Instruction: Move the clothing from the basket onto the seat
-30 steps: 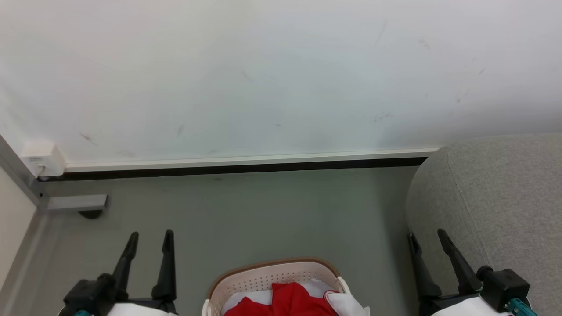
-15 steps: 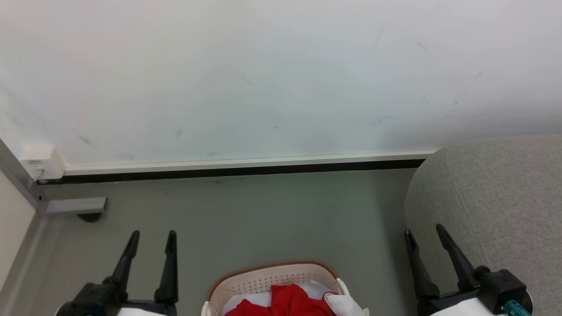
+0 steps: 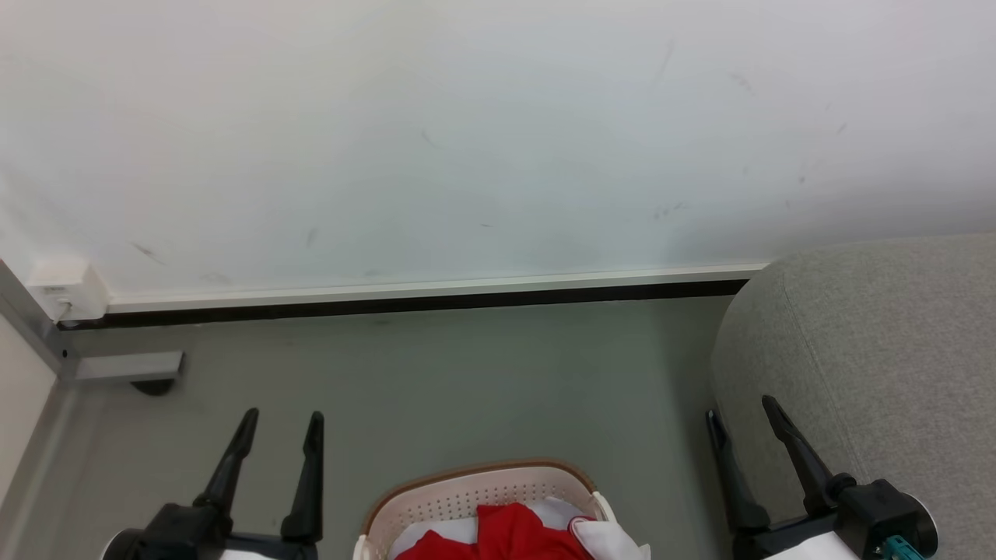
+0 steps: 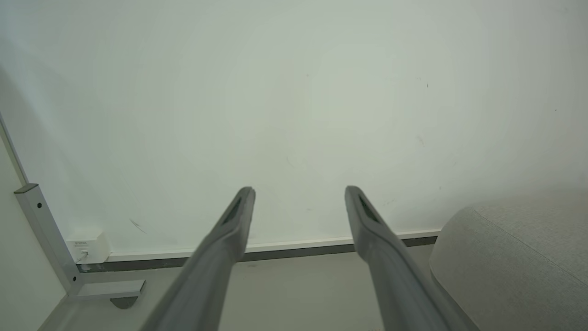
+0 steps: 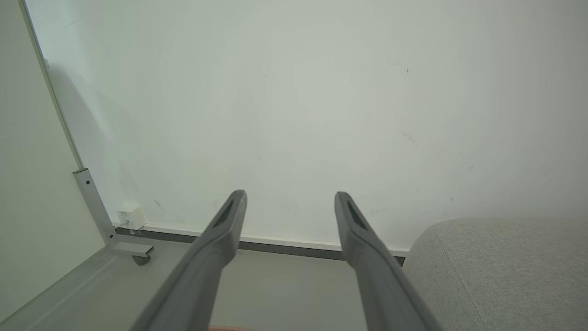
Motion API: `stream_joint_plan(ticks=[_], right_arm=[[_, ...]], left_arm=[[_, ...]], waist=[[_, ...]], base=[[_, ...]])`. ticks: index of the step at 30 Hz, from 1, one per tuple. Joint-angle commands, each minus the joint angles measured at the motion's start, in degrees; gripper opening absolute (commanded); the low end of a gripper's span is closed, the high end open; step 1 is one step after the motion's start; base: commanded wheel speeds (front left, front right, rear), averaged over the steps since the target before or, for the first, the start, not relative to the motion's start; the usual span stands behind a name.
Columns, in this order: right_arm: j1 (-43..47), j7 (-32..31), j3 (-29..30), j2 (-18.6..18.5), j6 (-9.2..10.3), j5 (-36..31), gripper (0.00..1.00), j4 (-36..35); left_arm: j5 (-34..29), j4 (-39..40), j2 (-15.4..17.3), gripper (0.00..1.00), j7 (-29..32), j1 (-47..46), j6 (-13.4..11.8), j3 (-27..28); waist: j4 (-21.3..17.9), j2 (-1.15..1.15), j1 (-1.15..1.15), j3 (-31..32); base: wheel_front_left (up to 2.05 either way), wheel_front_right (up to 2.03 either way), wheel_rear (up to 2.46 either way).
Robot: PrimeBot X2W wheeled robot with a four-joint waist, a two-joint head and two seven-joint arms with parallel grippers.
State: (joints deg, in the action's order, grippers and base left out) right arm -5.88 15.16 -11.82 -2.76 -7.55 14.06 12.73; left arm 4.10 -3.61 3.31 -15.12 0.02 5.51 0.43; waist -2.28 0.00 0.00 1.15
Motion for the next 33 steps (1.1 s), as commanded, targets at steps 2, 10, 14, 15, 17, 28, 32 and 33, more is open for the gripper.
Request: stream_joint_plan(ticks=[2,10,14,15,17,28,32,33], right_arm=[[-0.9,0.0,0.0,-0.2,0.12,-0.1,1.00,-0.1],[-0.9,0.0,-0.2,-0.2,0.12,0.4,1.00,0.0],[-1.1,0.0,0.6,-0.2,0.12,0.1,1.00,-0.1],[-1.2,0.0,1.0,-0.2,0.12,0.0,1.00,-0.3],[-1.2,0.0,1.9,-0.2,0.12,-0.2,1.00,-0.5],[-4.6,0.0,5.8,-0.2,0.12,0.6,1.00,-3.8],[-6.0,0.0,6.4,-0.2,0.12,1.5,1.00,-5.2],[-6.4,0.0,6.5,-0.2,0.12,1.5,1.00,-5.6]], left_arm=[[-0.3,-0.2,0.1,1.00,-0.1,0.3,0.2,0.3],[0.2,-1.1,-0.1,1.00,-0.1,0.4,0.6,0.5],[0.5,-2.7,-0.2,1.00,-0.1,0.1,1.0,-0.1],[0.6,-3.2,-0.1,1.00,-0.1,-0.2,1.0,-0.3],[0.8,-4.5,0.0,1.00,-0.1,-1.0,1.3,-0.6],[1.6,-18.1,5.1,1.00,0.0,-10.3,1.9,-4.2],[2.7,-25.0,7.5,1.00,0.9,-15.8,2.0,-8.2],[2.9,-26.9,8.4,1.00,1.5,-17.3,2.0,-9.8]], waist=[[0.0,0.00,0.00,-0.1],[-0.7,0.00,0.00,-0.2],[-1.9,0.00,0.00,-0.9],[-2.3,0.00,0.00,-1.2],[-3.3,0.00,0.00,-2.0],[-10.2,0.00,0.00,-14.0],[-11.8,0.00,0.00,-18.6],[-12.1,0.00,0.00,-19.7]], base=[[0.00,0.00,0.00],[0.00,0.00,0.00],[0.00,0.00,0.00],[0.00,0.00,0.00],[0.00,0.00,0.00],[0.00,0.00,0.00],[0.00,0.00,0.00],[0.00,0.00,0.00]])
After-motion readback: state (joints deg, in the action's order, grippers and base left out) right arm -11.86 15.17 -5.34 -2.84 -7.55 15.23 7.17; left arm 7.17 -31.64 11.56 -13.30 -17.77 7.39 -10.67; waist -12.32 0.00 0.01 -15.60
